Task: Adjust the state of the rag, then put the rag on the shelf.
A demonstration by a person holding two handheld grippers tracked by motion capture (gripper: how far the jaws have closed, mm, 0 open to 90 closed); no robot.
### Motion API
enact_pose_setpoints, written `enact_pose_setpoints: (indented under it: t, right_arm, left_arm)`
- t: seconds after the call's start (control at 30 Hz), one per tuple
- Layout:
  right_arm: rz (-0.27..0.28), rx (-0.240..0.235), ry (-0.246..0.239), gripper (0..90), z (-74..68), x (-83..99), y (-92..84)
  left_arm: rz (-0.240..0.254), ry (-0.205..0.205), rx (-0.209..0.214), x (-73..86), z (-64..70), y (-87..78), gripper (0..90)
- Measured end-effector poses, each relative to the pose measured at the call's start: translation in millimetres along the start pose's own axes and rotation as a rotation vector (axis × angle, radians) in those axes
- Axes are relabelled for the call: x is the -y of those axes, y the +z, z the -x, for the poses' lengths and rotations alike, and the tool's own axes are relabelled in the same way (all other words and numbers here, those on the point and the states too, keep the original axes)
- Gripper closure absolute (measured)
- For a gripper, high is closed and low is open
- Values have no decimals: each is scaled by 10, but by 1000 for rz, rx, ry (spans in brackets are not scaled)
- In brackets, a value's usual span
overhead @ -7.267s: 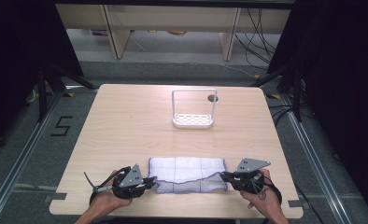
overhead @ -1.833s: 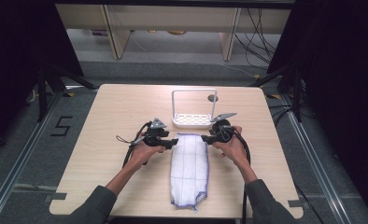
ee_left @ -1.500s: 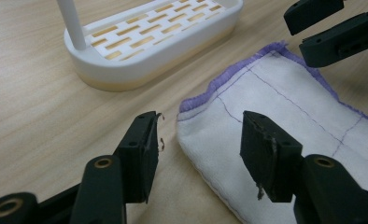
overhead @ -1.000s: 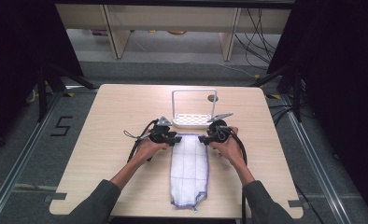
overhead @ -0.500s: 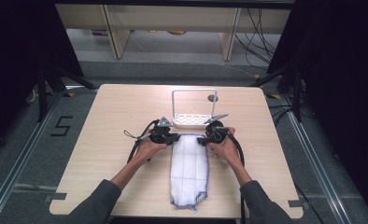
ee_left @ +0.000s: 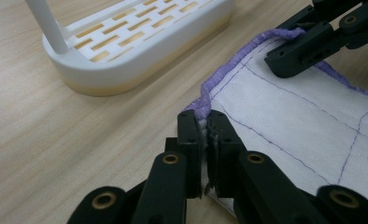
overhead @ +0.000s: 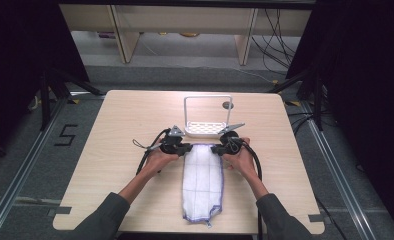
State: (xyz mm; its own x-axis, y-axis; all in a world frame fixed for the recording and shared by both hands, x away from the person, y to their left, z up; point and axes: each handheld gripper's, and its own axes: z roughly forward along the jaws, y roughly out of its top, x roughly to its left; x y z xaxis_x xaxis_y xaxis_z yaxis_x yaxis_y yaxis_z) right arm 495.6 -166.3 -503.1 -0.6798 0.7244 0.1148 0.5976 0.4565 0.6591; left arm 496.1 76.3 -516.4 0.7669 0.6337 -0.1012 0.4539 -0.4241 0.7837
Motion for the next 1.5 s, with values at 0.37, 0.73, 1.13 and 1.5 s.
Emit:
enact_pose_setpoints:
  t: [0.37, 0.73, 1.13, 1.5]
  right_arm:
    - [48, -9, -38, 830, -38, -44, -151]
    - [98, -30, -43, 832, -151, -84, -357]
    - [106, -25, -59, 831, -180, -96, -405]
    - [112, -37, -61, 832, -235, -123, -496]
  left_arm:
    - [49, -3, -10, -64, 67, -131, 849]
    - [88, 5, 10, -141, 122, -336, 849]
    - [87, 2, 9, -137, 132, -358, 849]
    - [104, 6, 13, -180, 176, -464, 848]
